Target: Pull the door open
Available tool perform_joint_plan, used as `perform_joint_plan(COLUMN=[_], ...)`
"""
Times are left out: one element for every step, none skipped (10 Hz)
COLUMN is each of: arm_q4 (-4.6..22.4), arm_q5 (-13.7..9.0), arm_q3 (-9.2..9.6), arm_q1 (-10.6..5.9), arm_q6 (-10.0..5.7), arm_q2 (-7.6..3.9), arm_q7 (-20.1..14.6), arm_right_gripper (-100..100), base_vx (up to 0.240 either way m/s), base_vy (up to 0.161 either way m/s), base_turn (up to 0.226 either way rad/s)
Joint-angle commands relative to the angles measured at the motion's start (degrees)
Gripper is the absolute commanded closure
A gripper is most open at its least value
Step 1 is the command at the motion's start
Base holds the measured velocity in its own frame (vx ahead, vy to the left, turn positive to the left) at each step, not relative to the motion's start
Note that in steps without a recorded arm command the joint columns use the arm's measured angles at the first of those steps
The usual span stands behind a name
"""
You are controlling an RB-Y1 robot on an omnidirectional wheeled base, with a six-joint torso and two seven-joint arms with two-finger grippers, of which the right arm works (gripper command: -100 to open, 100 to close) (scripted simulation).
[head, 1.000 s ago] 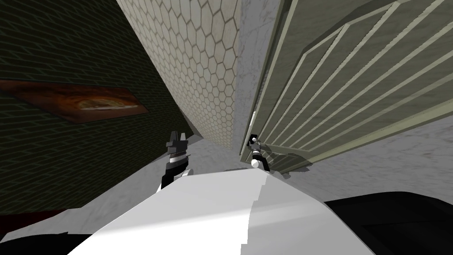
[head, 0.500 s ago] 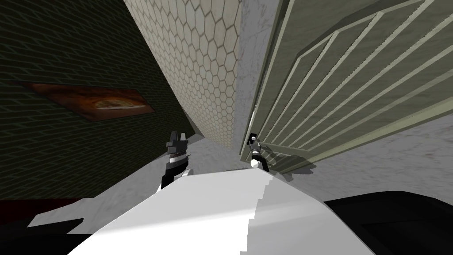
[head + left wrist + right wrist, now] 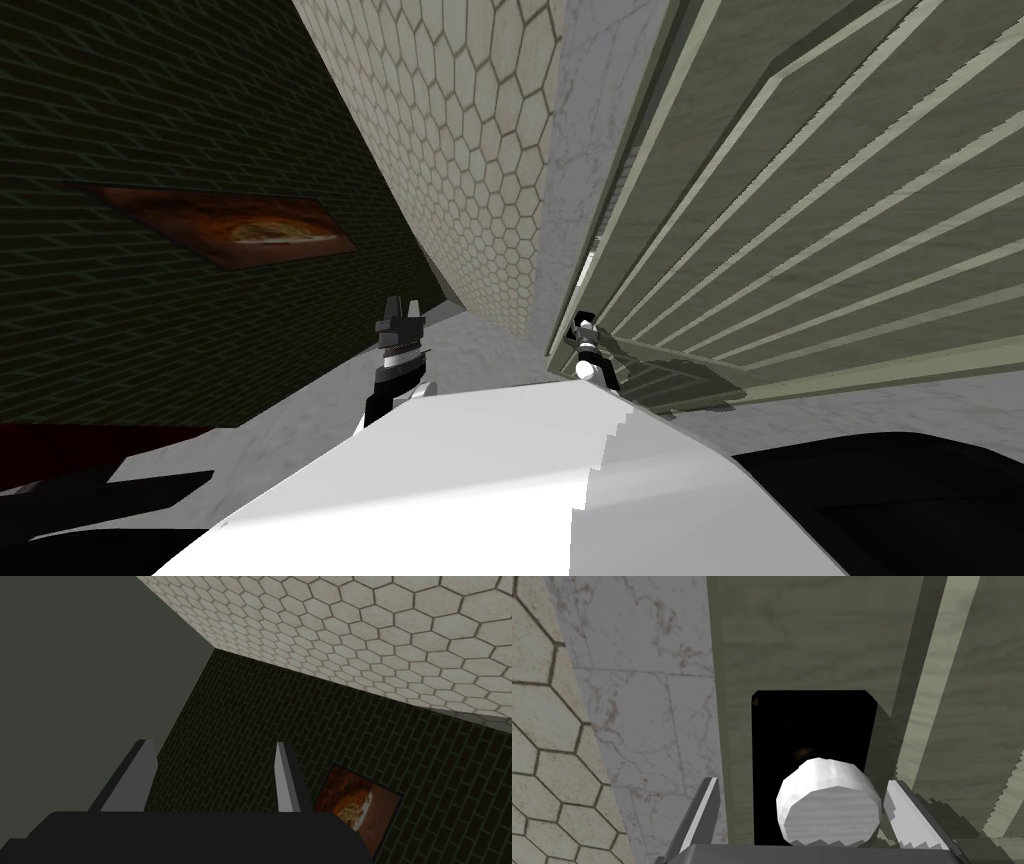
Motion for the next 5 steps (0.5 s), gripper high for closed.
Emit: perform_joint_plan(arm_q4=[-0.1,-0.1,-0.1,-0.1,-0.1], arm_q5=[0.0,0.0,0.0,0.0,0.0], arm_q3=[0.03,0.03,0.03,0.03,0.03], arm_q1=[0.01,0.01,0.01,0.01,0.01], arm_q6=[0.15,0.15,0.15,0.15,0.15], arm_q2=[0.13,0.13,0.13,0.13,0.13], arm_q7=[0.3,0.3,0.3,0.3,0.3], arm_right_gripper=[100,100,100,100,100], base_vx=[-0.002,-0.023,-0.025,-0.018,-0.009], base_vy=[-0.003,-0.008,0.001,0.004,0.005], base_turn=[-0.039,-0.026,0.026,0.005,-0.004])
